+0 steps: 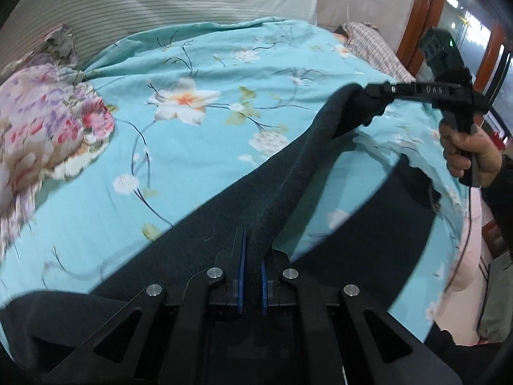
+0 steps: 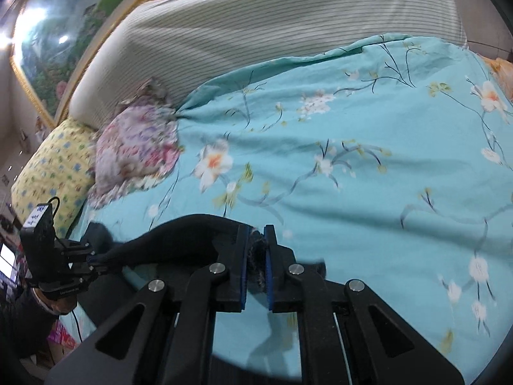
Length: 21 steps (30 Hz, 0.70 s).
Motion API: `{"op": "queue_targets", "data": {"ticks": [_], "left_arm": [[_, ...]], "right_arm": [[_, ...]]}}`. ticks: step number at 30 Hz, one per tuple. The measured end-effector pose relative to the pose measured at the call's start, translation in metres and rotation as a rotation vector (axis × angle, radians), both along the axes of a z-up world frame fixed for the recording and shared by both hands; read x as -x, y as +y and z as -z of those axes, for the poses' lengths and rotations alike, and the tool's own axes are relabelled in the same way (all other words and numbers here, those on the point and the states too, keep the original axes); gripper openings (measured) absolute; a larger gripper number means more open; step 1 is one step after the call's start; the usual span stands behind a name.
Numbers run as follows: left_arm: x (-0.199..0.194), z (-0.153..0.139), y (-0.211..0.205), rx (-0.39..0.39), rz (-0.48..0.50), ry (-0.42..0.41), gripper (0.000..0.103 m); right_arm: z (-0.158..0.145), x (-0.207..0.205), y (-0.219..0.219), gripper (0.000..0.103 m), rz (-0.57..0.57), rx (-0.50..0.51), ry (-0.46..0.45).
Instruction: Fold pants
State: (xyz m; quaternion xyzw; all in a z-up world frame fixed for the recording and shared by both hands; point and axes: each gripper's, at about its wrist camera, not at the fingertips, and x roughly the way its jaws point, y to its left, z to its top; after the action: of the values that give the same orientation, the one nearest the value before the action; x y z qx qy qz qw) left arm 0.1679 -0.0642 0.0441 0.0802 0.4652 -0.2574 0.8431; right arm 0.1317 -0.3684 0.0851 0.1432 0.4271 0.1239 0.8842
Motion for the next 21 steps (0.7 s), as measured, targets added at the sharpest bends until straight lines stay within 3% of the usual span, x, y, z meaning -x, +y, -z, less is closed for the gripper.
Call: {"op": "queue_targets", "data": {"ticks": [11, 21], "left_arm": [[0.072, 0.012, -0.001, 0.058, -0.002, -0.004, 0.006], [0.105, 0.023, 0.0, 0.059, 0.026, -0.009, 0.006]], "right_arm": [[0.022, 0.09, -0.008, 0.009, -0.037, 0.001, 0.039], [0.012, 0.134, 0.004, 0.009, -0.079, 0.063, 0.009]]}}
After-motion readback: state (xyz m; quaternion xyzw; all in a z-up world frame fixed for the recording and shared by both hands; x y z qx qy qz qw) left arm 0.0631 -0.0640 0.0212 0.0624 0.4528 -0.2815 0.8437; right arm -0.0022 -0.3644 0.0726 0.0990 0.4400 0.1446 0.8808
